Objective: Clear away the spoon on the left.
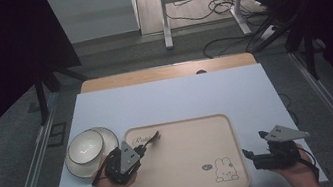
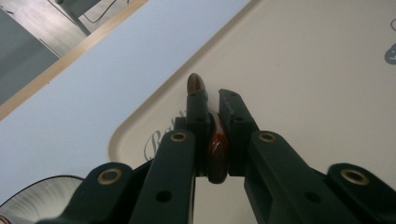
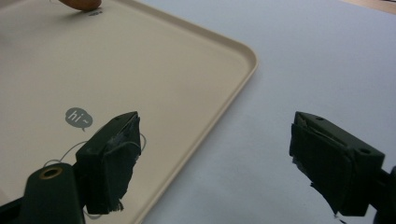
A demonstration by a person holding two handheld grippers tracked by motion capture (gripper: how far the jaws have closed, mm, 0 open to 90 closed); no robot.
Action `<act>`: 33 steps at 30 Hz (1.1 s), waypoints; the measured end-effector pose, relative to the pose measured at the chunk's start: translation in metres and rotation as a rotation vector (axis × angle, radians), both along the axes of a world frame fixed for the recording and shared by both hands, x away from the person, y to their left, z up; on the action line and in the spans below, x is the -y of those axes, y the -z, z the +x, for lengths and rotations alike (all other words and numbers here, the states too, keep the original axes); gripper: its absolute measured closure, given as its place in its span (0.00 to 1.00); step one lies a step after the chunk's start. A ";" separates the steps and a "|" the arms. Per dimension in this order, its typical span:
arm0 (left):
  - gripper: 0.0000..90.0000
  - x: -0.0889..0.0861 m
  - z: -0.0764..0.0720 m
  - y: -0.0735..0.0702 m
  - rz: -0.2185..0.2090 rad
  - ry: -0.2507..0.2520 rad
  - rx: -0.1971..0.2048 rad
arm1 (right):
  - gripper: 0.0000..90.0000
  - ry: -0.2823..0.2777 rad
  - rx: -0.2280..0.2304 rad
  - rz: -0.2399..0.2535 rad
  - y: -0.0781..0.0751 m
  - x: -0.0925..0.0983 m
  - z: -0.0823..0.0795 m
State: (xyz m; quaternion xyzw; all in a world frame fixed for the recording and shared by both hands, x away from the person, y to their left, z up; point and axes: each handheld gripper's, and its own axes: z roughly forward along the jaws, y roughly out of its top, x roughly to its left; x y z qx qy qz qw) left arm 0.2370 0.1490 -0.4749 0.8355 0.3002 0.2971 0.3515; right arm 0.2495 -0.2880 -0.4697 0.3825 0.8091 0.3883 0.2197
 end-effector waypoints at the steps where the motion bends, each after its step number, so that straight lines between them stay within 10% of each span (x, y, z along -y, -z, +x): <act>1: 0.93 0.000 -0.001 0.001 0.007 0.001 0.000 | 0.19 0.000 -0.001 0.001 0.000 0.000 0.000; 20: 0.91 0.006 -0.007 0.013 0.052 0.007 -0.025 | 0.19 -0.003 -0.003 -0.002 0.001 0.000 0.000; 33: 0.86 0.015 -0.008 0.030 0.122 0.045 -0.114 | 0.19 -0.009 -0.007 -0.006 0.001 -0.002 0.000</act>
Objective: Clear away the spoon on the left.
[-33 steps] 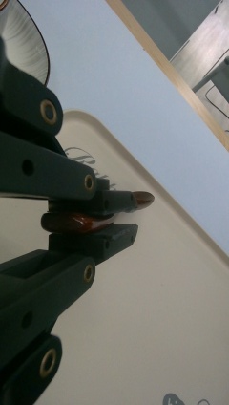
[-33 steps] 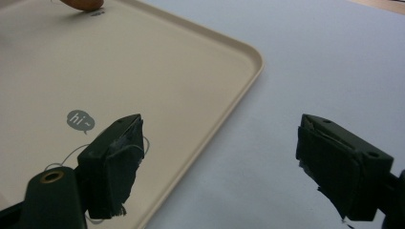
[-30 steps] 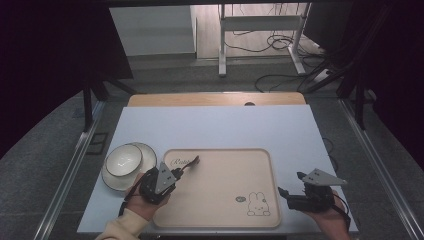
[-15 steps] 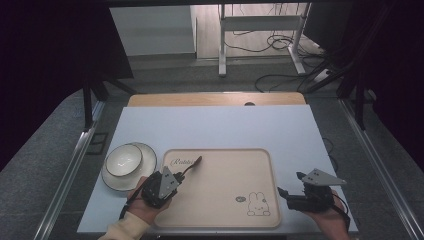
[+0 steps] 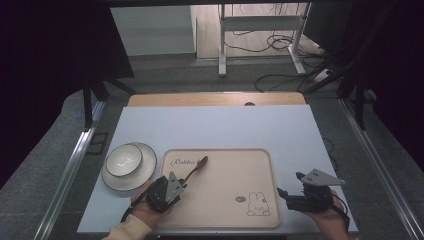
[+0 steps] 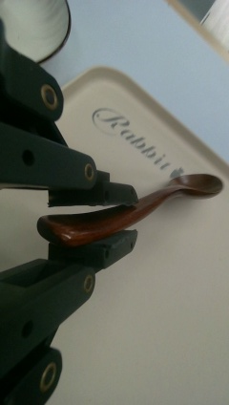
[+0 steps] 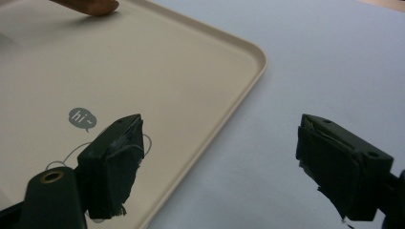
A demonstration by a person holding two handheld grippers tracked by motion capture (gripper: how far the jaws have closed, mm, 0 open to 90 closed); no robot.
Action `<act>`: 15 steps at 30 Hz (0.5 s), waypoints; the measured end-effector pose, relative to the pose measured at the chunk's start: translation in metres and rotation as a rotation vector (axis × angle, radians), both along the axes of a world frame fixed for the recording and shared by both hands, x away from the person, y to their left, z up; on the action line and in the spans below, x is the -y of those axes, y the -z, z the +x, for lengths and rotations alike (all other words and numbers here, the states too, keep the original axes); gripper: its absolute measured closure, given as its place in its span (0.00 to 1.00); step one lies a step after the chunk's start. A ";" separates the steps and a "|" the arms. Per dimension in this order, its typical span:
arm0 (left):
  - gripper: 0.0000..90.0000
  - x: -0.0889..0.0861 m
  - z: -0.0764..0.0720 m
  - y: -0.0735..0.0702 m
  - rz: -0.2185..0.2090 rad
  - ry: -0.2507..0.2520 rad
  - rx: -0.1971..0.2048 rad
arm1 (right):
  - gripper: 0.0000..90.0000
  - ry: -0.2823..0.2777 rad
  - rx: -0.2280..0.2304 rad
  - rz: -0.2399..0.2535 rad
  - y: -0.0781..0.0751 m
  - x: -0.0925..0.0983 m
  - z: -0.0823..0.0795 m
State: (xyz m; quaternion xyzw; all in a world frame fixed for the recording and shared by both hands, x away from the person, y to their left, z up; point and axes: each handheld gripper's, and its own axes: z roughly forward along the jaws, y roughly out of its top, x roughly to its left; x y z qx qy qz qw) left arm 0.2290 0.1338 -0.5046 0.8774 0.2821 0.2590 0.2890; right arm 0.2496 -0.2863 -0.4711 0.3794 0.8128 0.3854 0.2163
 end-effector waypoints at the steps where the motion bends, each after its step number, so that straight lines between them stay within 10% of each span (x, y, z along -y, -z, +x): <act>1: 0.86 0.001 0.000 0.001 0.005 0.007 -0.009 | 0.19 0.000 0.000 0.000 0.000 0.000 0.000; 15: 0.72 0.001 0.004 0.001 -0.036 0.045 -0.073 | 0.19 0.001 -0.001 0.000 0.000 0.000 0.000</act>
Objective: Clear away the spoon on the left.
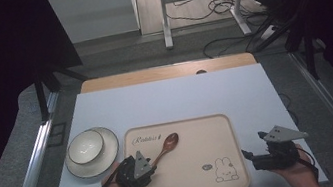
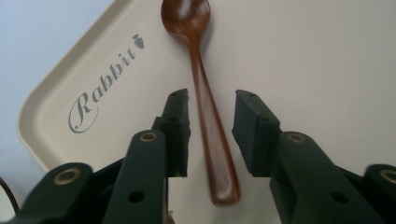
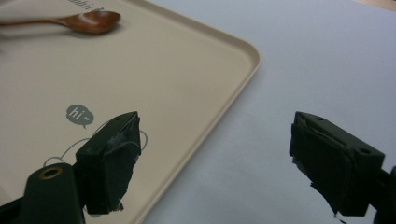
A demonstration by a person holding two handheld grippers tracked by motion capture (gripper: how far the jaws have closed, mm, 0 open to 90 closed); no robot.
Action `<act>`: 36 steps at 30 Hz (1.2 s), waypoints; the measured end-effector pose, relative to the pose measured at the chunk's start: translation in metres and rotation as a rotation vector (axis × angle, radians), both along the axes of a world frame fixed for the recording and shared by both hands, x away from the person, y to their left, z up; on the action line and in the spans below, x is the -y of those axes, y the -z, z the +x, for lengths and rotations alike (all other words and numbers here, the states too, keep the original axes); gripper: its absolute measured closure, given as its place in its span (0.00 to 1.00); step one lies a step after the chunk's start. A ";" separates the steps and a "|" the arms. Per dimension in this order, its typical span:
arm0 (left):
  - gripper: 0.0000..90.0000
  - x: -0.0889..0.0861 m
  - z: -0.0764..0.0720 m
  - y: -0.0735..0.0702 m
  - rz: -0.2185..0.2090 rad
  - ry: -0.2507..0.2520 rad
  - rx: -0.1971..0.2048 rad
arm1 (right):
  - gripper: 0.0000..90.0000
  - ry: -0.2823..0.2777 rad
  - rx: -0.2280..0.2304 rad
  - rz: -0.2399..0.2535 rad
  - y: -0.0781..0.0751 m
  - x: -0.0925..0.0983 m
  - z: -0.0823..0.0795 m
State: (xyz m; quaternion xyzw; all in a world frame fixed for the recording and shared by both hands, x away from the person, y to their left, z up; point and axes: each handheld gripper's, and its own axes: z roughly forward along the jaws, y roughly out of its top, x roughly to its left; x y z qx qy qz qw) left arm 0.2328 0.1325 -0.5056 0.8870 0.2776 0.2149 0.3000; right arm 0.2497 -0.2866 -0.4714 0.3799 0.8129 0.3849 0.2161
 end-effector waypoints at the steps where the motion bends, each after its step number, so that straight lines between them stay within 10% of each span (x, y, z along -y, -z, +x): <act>1: 0.69 0.000 0.000 0.000 -0.011 -0.005 0.002 | 0.19 0.000 -0.001 0.000 0.000 0.000 0.000; 14: 0.36 -0.016 0.006 -0.013 -0.097 -0.085 0.001 | 0.19 0.004 -0.003 0.005 0.001 0.001 0.002; 36: 0.31 -0.061 -0.002 -0.035 -0.183 -0.185 0.059 | 0.19 0.018 -0.012 0.009 0.005 0.010 -0.001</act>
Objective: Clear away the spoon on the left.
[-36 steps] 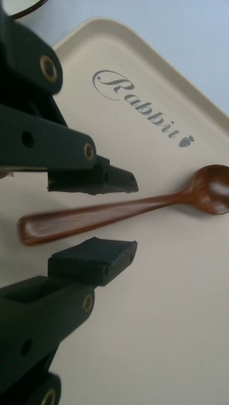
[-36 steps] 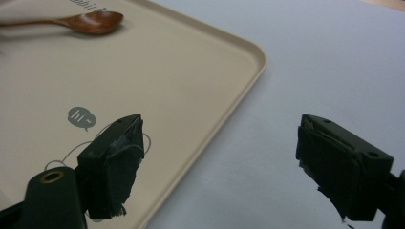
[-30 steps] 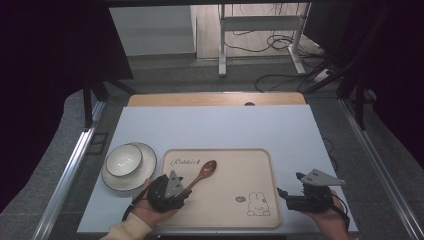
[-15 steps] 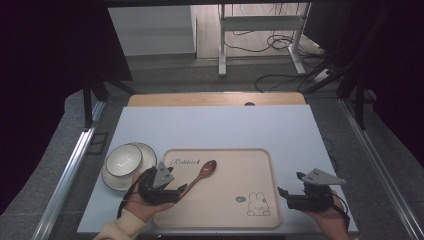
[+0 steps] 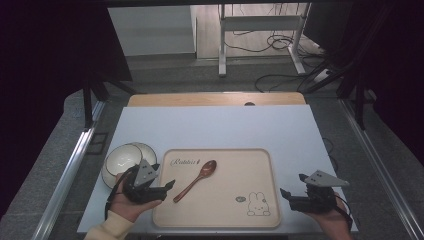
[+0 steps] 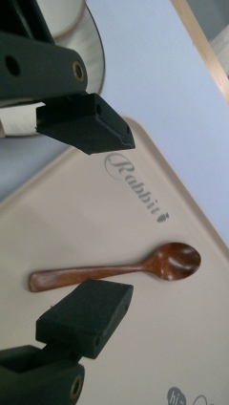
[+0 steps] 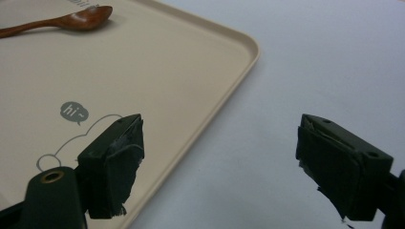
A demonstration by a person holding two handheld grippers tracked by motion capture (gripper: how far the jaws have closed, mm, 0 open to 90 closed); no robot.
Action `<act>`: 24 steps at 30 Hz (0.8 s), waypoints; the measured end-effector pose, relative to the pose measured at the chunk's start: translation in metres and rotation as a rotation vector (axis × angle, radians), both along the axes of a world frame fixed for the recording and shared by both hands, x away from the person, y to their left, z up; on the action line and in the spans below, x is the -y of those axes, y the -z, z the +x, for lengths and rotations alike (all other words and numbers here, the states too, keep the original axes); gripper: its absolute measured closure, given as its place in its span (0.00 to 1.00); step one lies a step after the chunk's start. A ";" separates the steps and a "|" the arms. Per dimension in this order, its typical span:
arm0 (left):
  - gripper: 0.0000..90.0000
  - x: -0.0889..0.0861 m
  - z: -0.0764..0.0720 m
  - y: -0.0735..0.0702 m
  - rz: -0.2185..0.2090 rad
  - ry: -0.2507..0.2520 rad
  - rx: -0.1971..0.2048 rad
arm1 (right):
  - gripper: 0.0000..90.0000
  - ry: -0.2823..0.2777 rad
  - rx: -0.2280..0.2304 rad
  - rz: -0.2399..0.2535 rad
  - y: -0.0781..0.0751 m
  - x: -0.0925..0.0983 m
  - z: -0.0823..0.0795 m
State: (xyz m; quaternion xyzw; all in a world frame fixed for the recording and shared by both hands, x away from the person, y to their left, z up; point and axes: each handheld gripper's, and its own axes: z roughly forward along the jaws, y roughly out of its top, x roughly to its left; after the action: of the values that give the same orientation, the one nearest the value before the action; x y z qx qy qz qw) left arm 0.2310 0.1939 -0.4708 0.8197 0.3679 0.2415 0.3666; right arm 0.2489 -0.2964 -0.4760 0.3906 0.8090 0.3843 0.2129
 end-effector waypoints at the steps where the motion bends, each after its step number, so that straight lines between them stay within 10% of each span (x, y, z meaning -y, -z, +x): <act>1: 0.31 -0.004 -0.002 0.000 -0.001 -0.006 0.000 | 0.19 0.003 0.002 -0.001 0.000 0.001 0.000; 24: 0.30 -0.046 -0.030 0.013 -0.056 -0.124 -0.019 | 0.19 0.005 -0.006 0.017 0.001 -0.003 0.014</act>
State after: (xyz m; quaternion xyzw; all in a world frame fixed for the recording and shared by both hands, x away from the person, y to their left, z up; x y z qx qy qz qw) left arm 0.2007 0.2400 -0.4840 0.7870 0.4282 0.2455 0.3701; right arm 0.2630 -0.2935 -0.4768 0.3954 0.8054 0.3893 0.2082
